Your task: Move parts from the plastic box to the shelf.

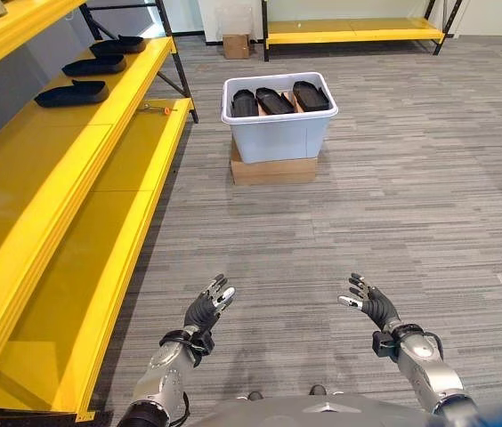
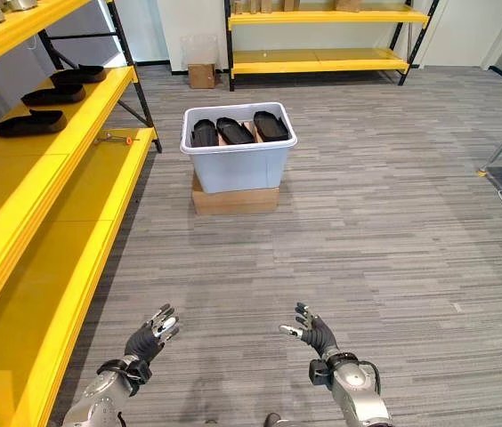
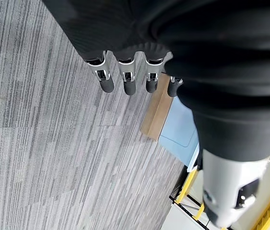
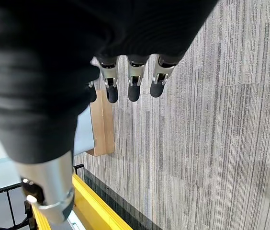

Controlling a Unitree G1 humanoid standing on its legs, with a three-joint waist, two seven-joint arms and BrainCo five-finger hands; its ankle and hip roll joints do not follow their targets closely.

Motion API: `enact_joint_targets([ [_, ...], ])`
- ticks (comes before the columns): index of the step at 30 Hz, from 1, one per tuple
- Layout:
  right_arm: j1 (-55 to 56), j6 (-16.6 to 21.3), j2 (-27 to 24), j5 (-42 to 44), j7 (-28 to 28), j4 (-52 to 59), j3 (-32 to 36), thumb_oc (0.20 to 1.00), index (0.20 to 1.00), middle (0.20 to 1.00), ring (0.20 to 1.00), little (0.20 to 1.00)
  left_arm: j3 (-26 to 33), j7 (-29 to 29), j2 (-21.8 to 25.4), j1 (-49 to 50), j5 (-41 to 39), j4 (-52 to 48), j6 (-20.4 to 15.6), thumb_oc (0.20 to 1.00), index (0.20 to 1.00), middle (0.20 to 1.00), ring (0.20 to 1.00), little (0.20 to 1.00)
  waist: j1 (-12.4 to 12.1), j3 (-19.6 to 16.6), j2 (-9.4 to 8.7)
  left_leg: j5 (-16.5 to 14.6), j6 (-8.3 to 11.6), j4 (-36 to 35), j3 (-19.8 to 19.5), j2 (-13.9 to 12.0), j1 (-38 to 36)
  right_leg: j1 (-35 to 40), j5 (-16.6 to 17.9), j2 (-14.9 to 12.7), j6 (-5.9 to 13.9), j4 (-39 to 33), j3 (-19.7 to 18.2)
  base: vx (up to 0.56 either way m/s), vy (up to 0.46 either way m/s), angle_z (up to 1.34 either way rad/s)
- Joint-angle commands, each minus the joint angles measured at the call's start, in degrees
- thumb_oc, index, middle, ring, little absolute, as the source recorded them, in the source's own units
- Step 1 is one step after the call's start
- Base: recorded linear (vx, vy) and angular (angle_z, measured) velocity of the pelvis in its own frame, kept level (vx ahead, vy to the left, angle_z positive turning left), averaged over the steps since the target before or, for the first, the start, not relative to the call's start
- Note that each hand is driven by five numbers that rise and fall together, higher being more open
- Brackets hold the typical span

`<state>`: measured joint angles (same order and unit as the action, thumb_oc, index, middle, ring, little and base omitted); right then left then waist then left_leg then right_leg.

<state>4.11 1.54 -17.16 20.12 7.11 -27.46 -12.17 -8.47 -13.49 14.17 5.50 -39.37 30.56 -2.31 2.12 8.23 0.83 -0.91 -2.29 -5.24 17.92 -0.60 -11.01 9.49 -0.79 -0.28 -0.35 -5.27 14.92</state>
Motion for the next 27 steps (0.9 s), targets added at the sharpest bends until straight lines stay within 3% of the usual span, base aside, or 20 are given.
enact_joint_targets([
  [1,-2.3,2.9,-0.7,0.0,0.7,2.2,-0.4,1.000,1.000,1.000,1.000,1.000,0.5,-1.6,0.7,-2.7,-0.8,-0.2,-0.8,1.000,1.000,1.000,1.000,1.000,-0.5,-1.3,-2.76,1.5,3.03,0.2,-1.2,-1.5,0.6,0.4,4.8,-5.2,5.57,0.3,1.5,0.02,0.089,0.00],
  [4,-2.7,3.0,-0.7,0.7,0.4,2.2,0.0,1.000,1.000,1.000,1.000,1.000,0.6,-2.7,0.7,-3.0,-1.2,0.6,-0.4,1.000,1.000,1.000,1.000,1.000,-0.4,-1.1,-2.74,1.3,2.41,0.3,-1.1,-1.1,0.4,0.3,4.2,-5.6,5.63,2.0,1.3,0.03,0.170,0.01],
  [8,-3.3,3.1,-0.4,0.3,-0.8,3.0,0.7,1.000,1.000,1.000,1.000,1.000,0.9,-3.9,1.5,-3.6,-2.7,1.9,0.6,1.000,1.000,1.000,1.000,1.000,0.0,0.0,-2.79,0.2,0.26,2.3,-0.8,0.0,1.3,-2.4,2.5,-6.5,5.91,9.6,0.7,-0.02,0.222,0.01],
  [10,-4.0,3.3,-0.2,0.1,-1.7,3.2,0.8,1.000,1.000,1.000,1.000,1.000,0.8,-4.1,1.9,-4.9,-3.0,2.9,0.7,1.000,1.000,1.000,1.000,1.000,0.2,1.4,-2.87,-0.5,-1.41,3.2,-0.5,0.7,1.7,-6.5,5.1,-8.7,7.63,18.9,0.9,-0.04,0.216,0.01],
  [11,-4.0,3.7,0.2,0.5,-2.3,3.5,0.9,1.000,1.000,1.000,1.000,1.000,0.8,-4.5,2.2,-5.4,-2.1,3.0,1.0,1.000,1.000,1.000,1.000,1.000,-0.1,2.3,-2.57,-0.8,-2.07,3.1,-0.2,0.7,1.5,-10.1,7.8,-10.6,8.53,27.1,1.5,-0.01,0.192,0.04],
  [13,-3.8,3.9,0.1,0.8,-2.6,4.1,1.4,1.000,1.000,1.000,1.000,1.000,0.3,-4.0,2.6,-5.0,-1.0,2.3,1.0,1.000,1.000,1.000,1.000,1.000,0.2,3.6,-2.32,-1.3,-2.08,2.3,-0.3,0.8,0.0,-14.8,10.8,-11.4,9.67,32.7,2.9,0.10,0.127,0.06],
  [16,-2.9,4.5,-0.3,0.4,-1.8,5.1,2.0,1.000,1.000,1.000,1.000,1.000,0.2,-3.8,2.7,-4.2,-1.3,0.7,1.3,1.000,1.000,1.000,1.000,1.000,1.7,4.0,-3.41,-2.3,-1.31,2.0,-1.6,1.5,-1.7,-16.6,11.5,-8.7,9.77,23.3,2.5,0.19,-0.052,0.12],
  [18,-1.6,5.2,-0.6,-0.4,-1.8,5.2,3.2,1.000,1.000,1.000,1.000,1.000,-0.5,-3.9,2.4,-2.9,-0.3,-0.3,1.5,1.000,1.000,1.000,1.000,1.000,2.5,3.8,-4.70,-4.8,-0.54,1.3,-3.5,2.8,-4.2,-17.1,15.1,-7.7,11.78,7.8,2.4,0.49,-0.169,0.30],
  [20,-0.7,6.1,-0.5,-0.4,-3.1,4.4,3.9,1.000,1.000,1.000,1.000,1.000,-1.6,-4.9,2.1,-2.2,0.9,0.3,0.9,1.000,1.000,1.000,1.000,1.000,3.1,3.9,-5.35,-5.3,-0.88,1.5,-4.7,3.5,-5.1,-18.6,18.3,-8.2,11.59,3.5,1.3,0.45,-0.184,0.25],
  [23,0.3,7.1,-0.9,-0.6,-4.7,3.2,4.8,1.000,1.000,1.000,1.000,1.000,-2.9,-6.0,1.4,-1.7,2.5,1.5,-0.2,1.000,1.000,1.000,1.000,1.000,4.1,3.4,-5.53,-5.8,-1.03,2.0,-6.5,3.4,-5.8,-18.1,17.1,-7.3,10.76,2.2,-1.4,0.43,-0.191,0.61],
  [27,-0.5,6.7,-1.9,-1.0,-6.5,1.8,4.1,1.000,1.000,1.000,1.000,1.000,-4.1,-4.9,0.6,-1.9,2.1,2.0,-0.7,1.000,1.000,1.000,1.000,1.000,4.5,1.0,-5.21,-7.0,-0.26,3.3,-5.5,2.7,-7.2,-15.4,14.6,-6.1,8.14,3.7,-0.4,0.42,-0.192,0.62],
])
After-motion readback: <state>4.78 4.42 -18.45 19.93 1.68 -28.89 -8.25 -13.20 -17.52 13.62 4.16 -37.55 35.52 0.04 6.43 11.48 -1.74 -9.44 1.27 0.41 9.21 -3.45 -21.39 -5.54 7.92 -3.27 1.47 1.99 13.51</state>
